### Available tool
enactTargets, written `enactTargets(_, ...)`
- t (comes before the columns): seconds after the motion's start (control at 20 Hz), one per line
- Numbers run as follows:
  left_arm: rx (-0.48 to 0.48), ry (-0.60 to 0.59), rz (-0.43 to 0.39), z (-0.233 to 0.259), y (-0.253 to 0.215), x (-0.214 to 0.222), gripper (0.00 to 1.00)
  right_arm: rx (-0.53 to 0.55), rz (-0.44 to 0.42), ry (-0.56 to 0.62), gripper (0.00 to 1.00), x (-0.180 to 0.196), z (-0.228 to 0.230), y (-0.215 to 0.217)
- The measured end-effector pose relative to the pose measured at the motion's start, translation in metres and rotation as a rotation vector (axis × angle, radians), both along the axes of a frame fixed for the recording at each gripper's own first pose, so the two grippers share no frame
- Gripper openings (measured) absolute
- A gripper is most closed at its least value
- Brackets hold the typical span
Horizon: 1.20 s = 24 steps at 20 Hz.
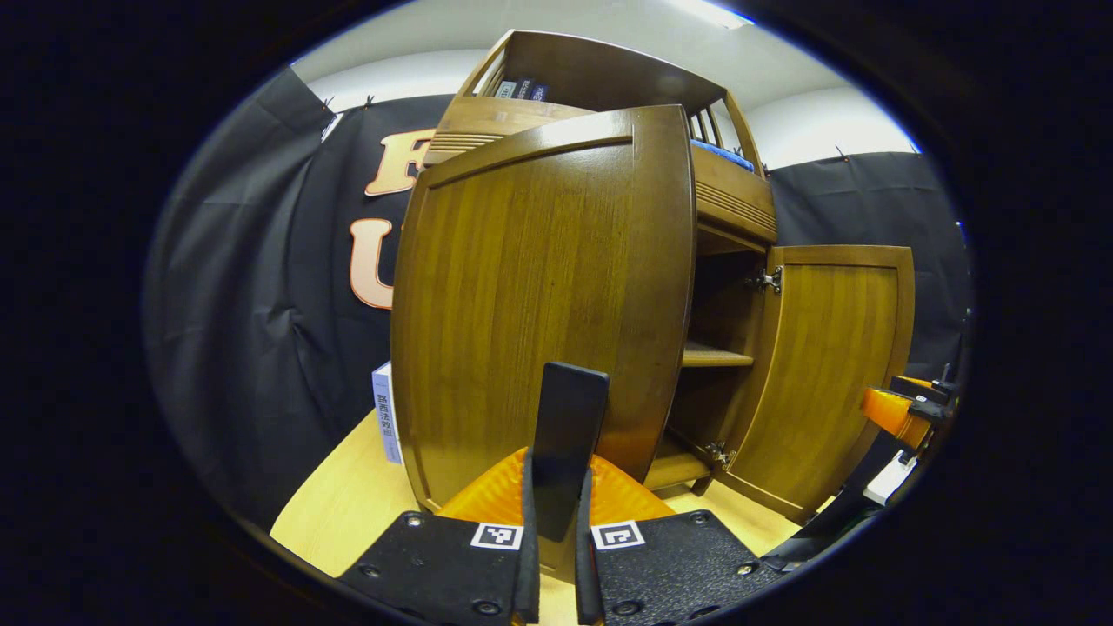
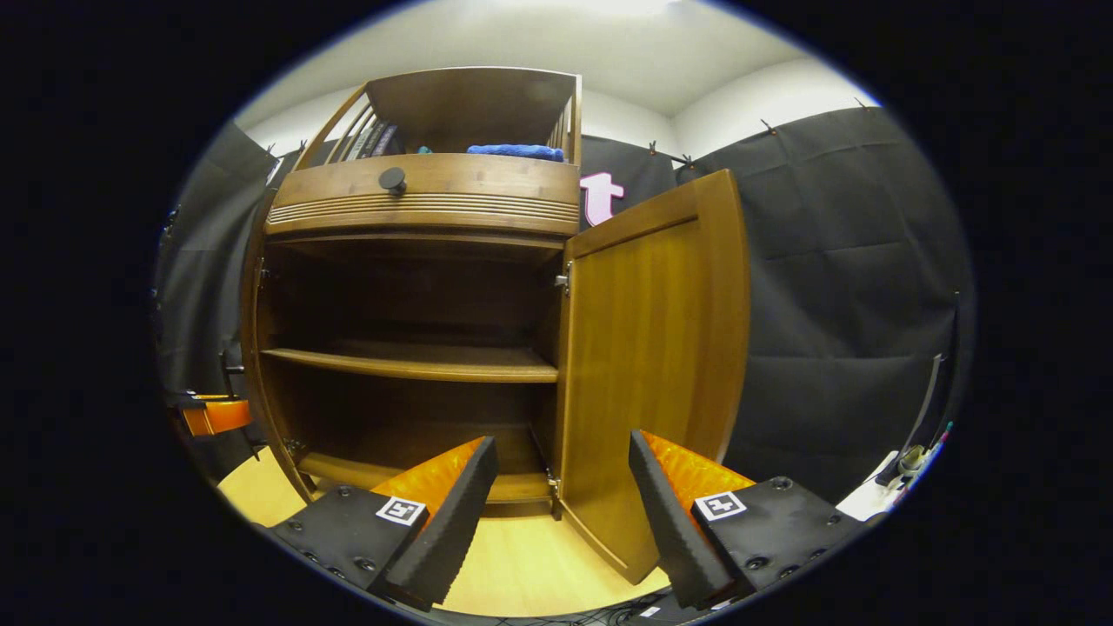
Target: Open the right door of the double-door shoe cabinet with the right hand, and open the left door with the left hand.
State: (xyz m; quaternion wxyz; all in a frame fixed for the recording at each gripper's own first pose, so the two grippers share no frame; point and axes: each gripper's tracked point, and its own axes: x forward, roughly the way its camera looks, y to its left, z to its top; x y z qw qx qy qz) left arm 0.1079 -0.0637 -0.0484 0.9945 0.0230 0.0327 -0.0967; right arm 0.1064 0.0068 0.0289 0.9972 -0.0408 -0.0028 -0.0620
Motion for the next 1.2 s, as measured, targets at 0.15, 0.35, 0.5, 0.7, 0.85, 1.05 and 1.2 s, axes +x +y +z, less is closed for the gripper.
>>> enactTargets(0.15, 0.018, -0.012, 0.033, 0.003, 0.003, 0.003, 0.14, -0.001, 0.029, 0.004, 0.97, 0.003, -0.003, 0.012)
enactTargets(0.35, 0.024, -0.005, 0.058, 0.004, 0.007, 0.001, 0.09, 0.004, 0.064, 0.008, 0.97, 0.009, -0.006, 0.027)
enactTargets(0.5, 0.039, 0.000, 0.078, 0.005, 0.012, 0.000, 0.05, 0.005, 0.090, 0.010, 0.94, 0.014, -0.008, 0.038)
enactTargets(0.7, 0.033, -0.004, 0.121, 0.005, 0.042, -0.021, 0.06, 0.006, 0.117, 0.014, 0.94, 0.015, -0.010, 0.050)
enactTargets(0.85, 0.042, -0.008, 0.160, 0.009, 0.061, -0.025, 0.01, 0.008, 0.135, 0.020, 0.94, 0.016, -0.012, 0.059)
enactTargets(1.05, 0.045, -0.001, 0.180, 0.011, 0.081, -0.030, 0.00, 0.012, 0.168, 0.028, 0.94, 0.020, -0.015, 0.074)
enactTargets(1.2, 0.054, 0.002, 0.192, 0.013, 0.091, -0.031, 0.01, 0.005, 0.198, 0.029, 0.98, 0.019, -0.015, 0.089)
